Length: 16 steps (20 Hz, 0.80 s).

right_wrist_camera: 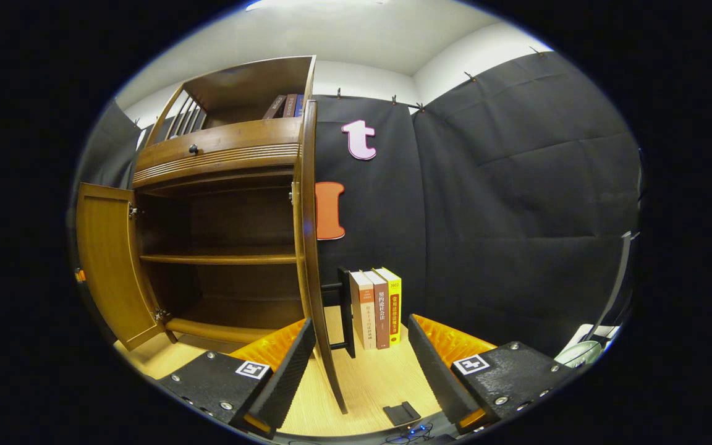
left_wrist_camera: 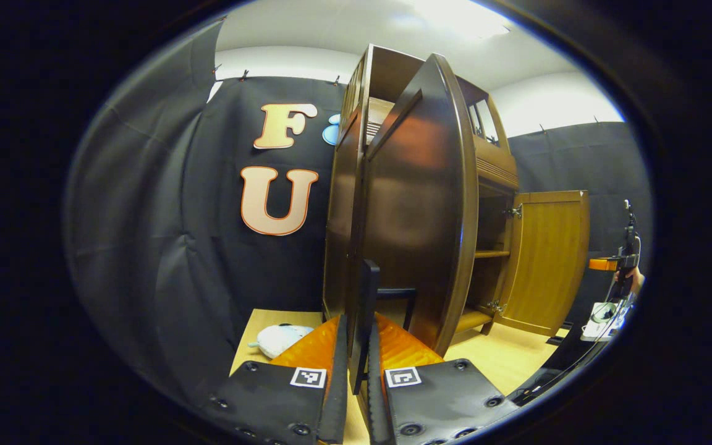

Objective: Open the right door of the double-door shoe cabinet with the right hand, and open the left door with the left hand.

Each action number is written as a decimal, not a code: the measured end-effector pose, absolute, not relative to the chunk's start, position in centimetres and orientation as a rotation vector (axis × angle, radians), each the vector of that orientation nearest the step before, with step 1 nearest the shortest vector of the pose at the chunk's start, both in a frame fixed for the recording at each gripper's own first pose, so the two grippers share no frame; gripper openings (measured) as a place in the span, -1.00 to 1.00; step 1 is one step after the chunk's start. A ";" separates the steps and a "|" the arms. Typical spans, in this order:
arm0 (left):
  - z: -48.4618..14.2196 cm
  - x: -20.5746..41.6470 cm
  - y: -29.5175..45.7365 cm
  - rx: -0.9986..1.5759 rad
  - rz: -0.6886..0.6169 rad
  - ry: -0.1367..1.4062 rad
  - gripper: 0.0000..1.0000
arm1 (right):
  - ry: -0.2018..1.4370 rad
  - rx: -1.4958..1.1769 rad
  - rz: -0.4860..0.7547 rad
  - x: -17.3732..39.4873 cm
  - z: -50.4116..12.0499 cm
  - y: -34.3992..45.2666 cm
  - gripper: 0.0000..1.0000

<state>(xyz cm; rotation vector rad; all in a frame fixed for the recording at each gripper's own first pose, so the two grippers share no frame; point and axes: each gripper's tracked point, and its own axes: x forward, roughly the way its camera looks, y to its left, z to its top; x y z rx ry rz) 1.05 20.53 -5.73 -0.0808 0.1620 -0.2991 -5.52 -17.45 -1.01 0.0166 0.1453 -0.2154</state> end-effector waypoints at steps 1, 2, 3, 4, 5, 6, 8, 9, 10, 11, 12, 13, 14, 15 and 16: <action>-6.2 0.4 20.7 -0.059 -0.286 0.174 -0.60 | 0.146 0.014 -0.213 -5.7 -0.9 -17.2 0.85; -6.7 -0.6 21.0 -0.034 -0.270 0.192 -0.58 | 0.147 0.010 -0.212 -5.7 -0.9 -17.1 0.85; -7.2 -1.8 20.9 -0.021 -0.253 0.208 -0.58 | 0.149 0.004 -0.211 -5.8 -0.9 -17.1 0.85; -7.5 -2.9 20.8 -0.020 -0.234 0.222 -0.58 | 0.153 -0.003 -0.213 -5.8 -1.0 -17.2 0.85; -7.5 -4.4 20.4 -0.027 -0.213 0.226 -0.58 | 0.156 -0.006 -0.214 -5.9 -1.2 -17.3 0.85; -7.0 -5.2 20.0 -0.032 -0.190 0.221 -0.58 | 0.159 -0.005 -0.214 -6.0 -1.4 -17.4 0.85; -5.5 -6.5 18.6 -0.030 -0.128 0.199 -0.58 | 0.158 0.008 -0.207 -5.9 -1.4 -17.3 0.85; -4.5 -6.8 17.2 -0.030 -0.111 0.179 -0.58 | 0.153 0.015 -0.201 -5.8 -1.4 -17.2 0.85; -3.8 -6.7 15.5 -0.040 -0.091 0.153 -0.58 | 0.150 0.018 -0.194 -5.7 -1.3 -17.3 0.85; -3.4 -6.4 14.0 -0.045 -0.069 0.139 -0.67 | 0.149 0.020 -0.186 -5.5 -1.4 -17.3 0.85; -3.2 -6.0 13.2 -0.041 -0.030 0.132 -0.88 | 0.149 0.022 -0.176 -5.4 -1.5 -17.1 0.85; -3.1 -5.6 12.3 -0.033 0.005 0.128 -0.72 | 0.149 0.022 -0.167 -5.3 -1.6 -17.1 0.85; -2.9 -5.3 11.1 -0.026 0.028 0.113 -0.72 | 0.148 0.020 -0.158 -5.2 -1.6 -17.0 0.85; -2.6 -4.9 9.7 -0.020 0.035 0.092 -0.55 | 0.146 0.017 -0.149 -5.3 -1.7 -17.0 0.85; -2.5 -4.9 8.7 -0.021 0.045 0.072 -0.71 | 0.148 0.013 -0.142 -5.2 -1.9 -17.0 0.85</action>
